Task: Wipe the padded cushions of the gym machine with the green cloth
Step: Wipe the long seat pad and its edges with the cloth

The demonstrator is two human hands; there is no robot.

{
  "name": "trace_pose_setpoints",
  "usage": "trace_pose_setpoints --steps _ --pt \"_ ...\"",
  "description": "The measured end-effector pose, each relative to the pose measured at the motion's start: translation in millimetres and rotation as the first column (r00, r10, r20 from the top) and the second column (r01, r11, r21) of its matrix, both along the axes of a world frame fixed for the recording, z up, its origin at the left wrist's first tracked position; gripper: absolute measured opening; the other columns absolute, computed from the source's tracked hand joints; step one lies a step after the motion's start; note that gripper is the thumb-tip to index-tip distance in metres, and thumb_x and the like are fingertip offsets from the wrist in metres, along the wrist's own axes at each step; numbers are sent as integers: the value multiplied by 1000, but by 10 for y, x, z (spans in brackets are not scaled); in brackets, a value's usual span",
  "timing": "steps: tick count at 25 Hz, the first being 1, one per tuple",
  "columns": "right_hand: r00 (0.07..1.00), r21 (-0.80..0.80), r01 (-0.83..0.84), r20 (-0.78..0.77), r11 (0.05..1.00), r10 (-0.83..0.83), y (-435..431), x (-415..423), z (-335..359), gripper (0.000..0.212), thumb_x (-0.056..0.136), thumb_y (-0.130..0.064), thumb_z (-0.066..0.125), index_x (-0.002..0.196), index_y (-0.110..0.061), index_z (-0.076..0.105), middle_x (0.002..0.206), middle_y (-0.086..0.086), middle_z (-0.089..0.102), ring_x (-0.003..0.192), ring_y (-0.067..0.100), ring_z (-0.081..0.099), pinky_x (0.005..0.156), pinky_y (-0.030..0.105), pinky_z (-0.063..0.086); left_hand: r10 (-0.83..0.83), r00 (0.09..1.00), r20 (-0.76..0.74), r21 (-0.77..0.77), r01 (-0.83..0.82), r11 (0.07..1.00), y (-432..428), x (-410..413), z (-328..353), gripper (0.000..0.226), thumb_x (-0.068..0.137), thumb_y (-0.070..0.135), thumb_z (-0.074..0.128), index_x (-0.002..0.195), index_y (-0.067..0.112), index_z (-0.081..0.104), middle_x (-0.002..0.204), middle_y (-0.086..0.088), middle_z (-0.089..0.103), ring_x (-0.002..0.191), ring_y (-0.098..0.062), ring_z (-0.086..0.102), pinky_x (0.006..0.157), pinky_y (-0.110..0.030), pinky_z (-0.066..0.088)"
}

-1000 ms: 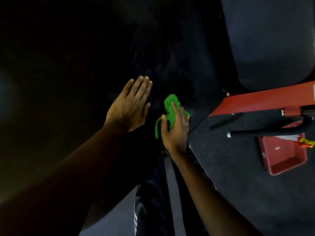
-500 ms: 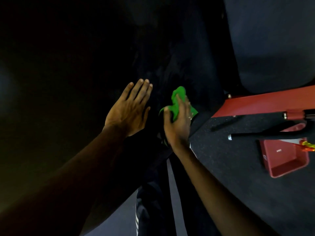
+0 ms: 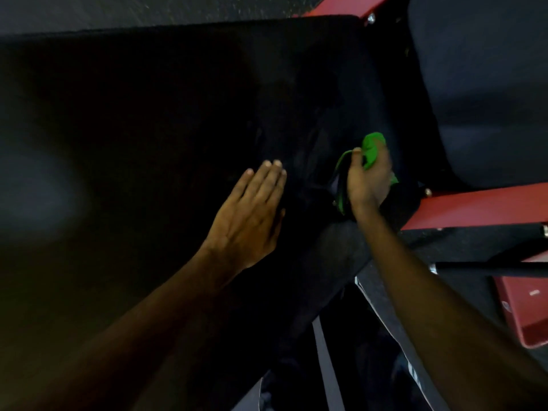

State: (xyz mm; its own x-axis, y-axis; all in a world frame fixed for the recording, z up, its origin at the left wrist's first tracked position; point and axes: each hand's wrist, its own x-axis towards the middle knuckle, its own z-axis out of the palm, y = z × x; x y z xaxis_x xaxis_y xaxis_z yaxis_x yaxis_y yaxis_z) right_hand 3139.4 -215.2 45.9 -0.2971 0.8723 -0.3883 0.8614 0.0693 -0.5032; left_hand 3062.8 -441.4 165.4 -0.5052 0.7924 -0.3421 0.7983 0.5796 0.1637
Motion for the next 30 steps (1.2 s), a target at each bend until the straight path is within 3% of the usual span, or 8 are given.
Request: trace_pose_setpoints --steps 2,4,6,9,14,20,26,30 --pt "933 17 -306 -192 952 303 -584 165 372 57 95 -47 54 145 -21 52 152 4 51 142 23 45 118 44 35 74 996 -53 24 -73 997 113 -310 -7 64 98 31 37 153 -2 33 161 -20 30 151 -32 25 123 -43 14" --pt "737 63 -628 -271 775 619 -1116 473 712 56 98 -45 53 148 -21 49 159 6 41 151 22 31 125 47 21 128 988 -82 -15 -129 991 140 -649 -33 65 98 31 34 153 -4 30 161 -22 28 151 -34 24 123 -45 14" --pt "621 129 -736 -264 665 738 -1183 486 779 56 97 -44 55 149 -23 48 162 4 37 153 21 27 125 50 17 114 988 -105 -95 -124 988 102 -813 -69 66 100 32 25 155 -5 24 163 -23 22 153 -35 19 124 -45 12" --pt "735 156 -623 -216 766 642 -836 42 439 55 97 -46 54 146 -22 51 157 4 44 148 23 37 122 50 26 68 986 -151 -151 -90 984 78 -774 -119 66 103 33 14 157 -5 13 165 -23 12 154 -34 9 126 -46 9" --pt "962 38 -190 -191 981 194 -52 -1115 47 68 87 -56 49 142 -16 55 149 7 53 137 24 50 114 46 38 97 987 -132 -170 -119 978 100 -797 -97 66 106 38 11 159 1 -1 167 -18 -1 156 -30 -3 127 -44 2" --pt "706 161 -651 -230 741 670 -495 -1086 304 56 94 -42 55 145 -19 51 158 7 42 147 28 37 121 50 29 116 987 -112 -158 -133 978 129 -819 -98 67 105 38 19 160 4 1 168 -16 2 156 -28 -1 126 -43 2" --pt "914 101 -270 -285 957 288 -181 -1719 136 57 84 -43 53 135 -19 61 142 4 59 132 22 55 111 49 41 124 986 -112 -142 -139 980 123 -810 -111 67 103 39 20 160 4 7 168 -15 6 156 -28 2 126 -44 4" --pt "745 222 -534 -333 816 578 -434 -1632 242 52 88 -36 55 136 -17 61 148 7 55 139 25 50 116 48 36 108 987 -118 -148 -125 981 120 -802 -116 70 103 40 22 160 4 5 168 -15 6 156 -28 3 126 -43 4"
